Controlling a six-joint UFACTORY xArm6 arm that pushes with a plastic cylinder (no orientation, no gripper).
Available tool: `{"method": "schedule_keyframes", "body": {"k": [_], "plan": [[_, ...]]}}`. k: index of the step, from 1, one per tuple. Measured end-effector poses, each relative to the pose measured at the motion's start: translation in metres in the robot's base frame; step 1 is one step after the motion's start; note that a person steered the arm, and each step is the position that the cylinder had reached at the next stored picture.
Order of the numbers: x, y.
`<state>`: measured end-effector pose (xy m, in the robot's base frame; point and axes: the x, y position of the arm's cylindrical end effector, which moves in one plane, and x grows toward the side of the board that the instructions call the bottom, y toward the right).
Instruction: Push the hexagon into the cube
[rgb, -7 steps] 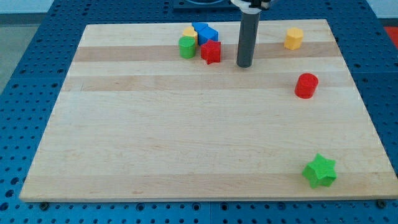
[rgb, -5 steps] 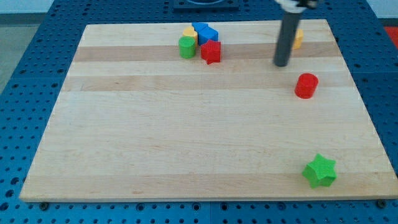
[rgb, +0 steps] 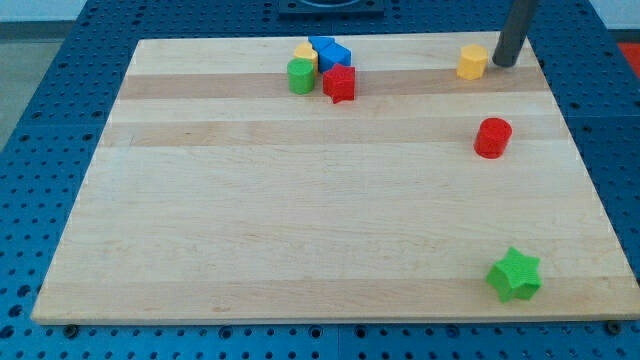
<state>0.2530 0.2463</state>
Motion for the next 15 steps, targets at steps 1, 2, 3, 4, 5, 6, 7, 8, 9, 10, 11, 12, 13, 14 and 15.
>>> {"method": "schedule_keyframes", "body": {"k": [1, 2, 3, 4, 5, 6, 7, 8, 9, 10, 11, 12, 13, 14, 15], "plan": [[0.0, 0.0], [0.0, -0.005], [0.005, -0.022], [0.016, -0.043], [0.027, -0.064], [0.035, -0.084], [0.036, -0.101], [0.021, -0.108], [0.011, -0.092], [0.005, -0.066], [-0.002, -0.07], [-0.002, -0.079], [-0.002, -0.088], [-0.003, -0.1], [-0.003, -0.11]]}}
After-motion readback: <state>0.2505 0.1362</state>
